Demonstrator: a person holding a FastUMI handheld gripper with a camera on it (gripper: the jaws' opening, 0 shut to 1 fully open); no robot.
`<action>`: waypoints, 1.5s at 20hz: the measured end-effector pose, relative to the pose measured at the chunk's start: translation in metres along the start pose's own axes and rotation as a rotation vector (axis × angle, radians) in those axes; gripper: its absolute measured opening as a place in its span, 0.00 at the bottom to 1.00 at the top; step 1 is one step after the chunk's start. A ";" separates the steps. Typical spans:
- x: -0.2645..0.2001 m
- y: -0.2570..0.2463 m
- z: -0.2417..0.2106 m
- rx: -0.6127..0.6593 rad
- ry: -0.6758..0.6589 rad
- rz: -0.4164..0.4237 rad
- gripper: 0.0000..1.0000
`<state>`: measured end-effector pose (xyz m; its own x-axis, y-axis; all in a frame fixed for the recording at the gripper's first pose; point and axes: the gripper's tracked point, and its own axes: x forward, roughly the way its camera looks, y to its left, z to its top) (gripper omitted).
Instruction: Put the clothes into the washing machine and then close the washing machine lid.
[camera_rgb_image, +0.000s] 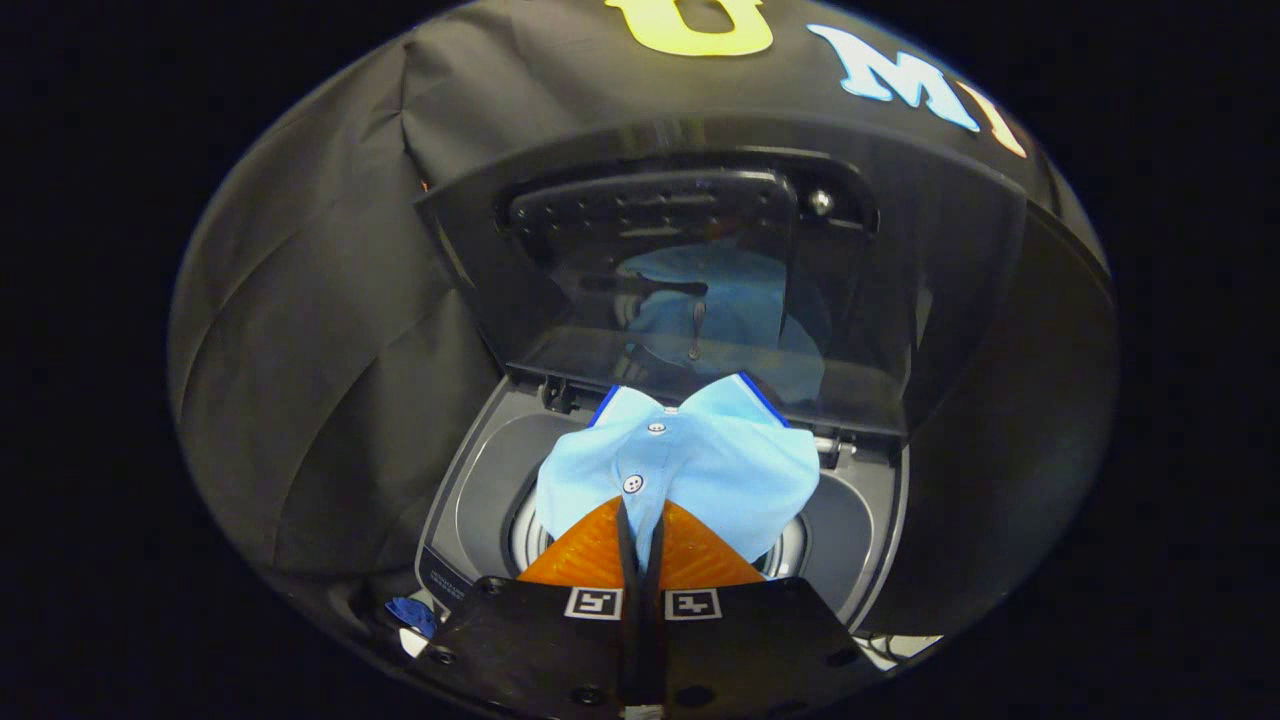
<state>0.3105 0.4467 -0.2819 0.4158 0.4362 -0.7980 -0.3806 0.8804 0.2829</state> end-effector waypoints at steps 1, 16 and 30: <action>0.001 -0.002 0.000 0.010 0.007 -0.006 0.02; 0.006 -0.015 -0.005 0.061 0.026 -0.006 0.02; -0.051 -0.017 0.048 0.057 -0.097 -0.005 0.98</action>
<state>0.3348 0.4182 -0.2204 0.4969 0.4451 -0.7450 -0.3318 0.8907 0.3108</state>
